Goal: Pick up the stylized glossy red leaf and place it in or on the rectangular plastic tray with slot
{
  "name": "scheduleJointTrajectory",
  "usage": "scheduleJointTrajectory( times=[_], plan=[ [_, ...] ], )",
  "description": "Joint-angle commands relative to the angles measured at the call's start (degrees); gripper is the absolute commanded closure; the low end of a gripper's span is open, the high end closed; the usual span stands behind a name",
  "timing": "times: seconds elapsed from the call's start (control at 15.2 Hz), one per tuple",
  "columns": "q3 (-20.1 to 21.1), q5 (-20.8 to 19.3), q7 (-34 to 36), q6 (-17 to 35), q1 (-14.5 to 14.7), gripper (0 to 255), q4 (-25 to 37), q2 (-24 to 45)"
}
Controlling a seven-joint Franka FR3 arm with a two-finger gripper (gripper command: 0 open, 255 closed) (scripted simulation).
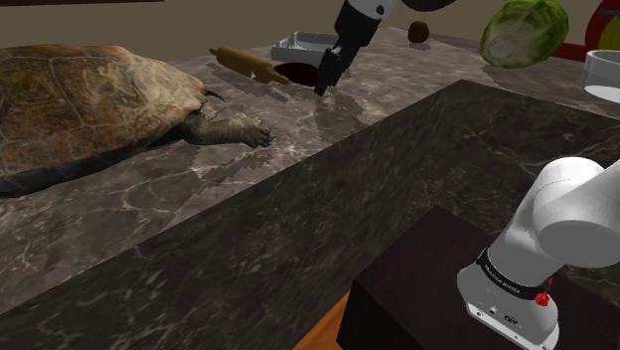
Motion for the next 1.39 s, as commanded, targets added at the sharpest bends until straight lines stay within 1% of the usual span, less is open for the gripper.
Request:
scheduleJointTrajectory(
  times=[0.0, 0.53, 1.32],
  plan=[
    [-0.1, -0.1, 0.0, -0.1, -0.1, 255, -0.2, 0.2],
    [0.0, -0.1, 0.0, 0.0, -0.1, 255, -0.2, 0.2],
    [-0.3, -0.6, 0.3, -9.2, -0.3, 255, 10.0, 1.2]
  ],
)
